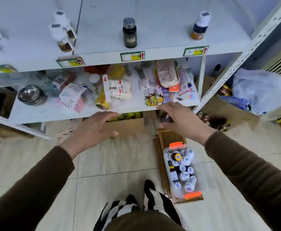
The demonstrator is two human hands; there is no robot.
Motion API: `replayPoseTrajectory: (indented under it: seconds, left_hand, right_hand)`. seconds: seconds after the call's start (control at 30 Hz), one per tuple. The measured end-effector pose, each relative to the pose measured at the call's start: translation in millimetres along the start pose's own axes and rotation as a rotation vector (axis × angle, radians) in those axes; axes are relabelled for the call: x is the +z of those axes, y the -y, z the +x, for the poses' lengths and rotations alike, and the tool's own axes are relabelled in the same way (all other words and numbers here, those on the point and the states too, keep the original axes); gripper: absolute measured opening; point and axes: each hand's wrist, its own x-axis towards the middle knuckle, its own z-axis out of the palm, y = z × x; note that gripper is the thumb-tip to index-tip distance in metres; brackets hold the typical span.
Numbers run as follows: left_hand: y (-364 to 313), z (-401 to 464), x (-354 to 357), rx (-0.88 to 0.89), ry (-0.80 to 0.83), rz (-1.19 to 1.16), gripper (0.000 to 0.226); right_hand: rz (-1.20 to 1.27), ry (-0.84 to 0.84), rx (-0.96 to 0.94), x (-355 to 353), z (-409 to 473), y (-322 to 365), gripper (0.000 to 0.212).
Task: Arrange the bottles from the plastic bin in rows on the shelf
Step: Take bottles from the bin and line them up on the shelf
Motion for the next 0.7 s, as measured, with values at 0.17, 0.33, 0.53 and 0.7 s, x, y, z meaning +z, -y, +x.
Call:
replayPoseTrajectory:
  seconds: [0.17, 0.33, 0.53, 0.7]
  left_hand:
    - [-11.4, -31.0, 53.8, -0.033, 0.051, -0.084, 0.057]
    - [-28.9, -63.6, 108.6, -0.042, 0.095, -0.154, 0.054]
    - [-58.4, -94.0, 168.6, -0.071, 0.119, -0.21, 0.053]
    - [-95.2, -99.1, 215.8, -0.103, 0.103, -0.194, 0.054]
  right_hand:
    - [0.046, 0.028, 0.055, 35.3, -51.8, -4.7, 0.061]
    - [0.041, 0.066, 0.126, 67.5, -107.1, -9.2, 0.058]
    - [0.07, 0.1, 0.185, 91.7, -167.8, -29.2, 0.054]
    - [0.133, 0.136, 0.19, 103.0, -202.5, -63.3, 0.056]
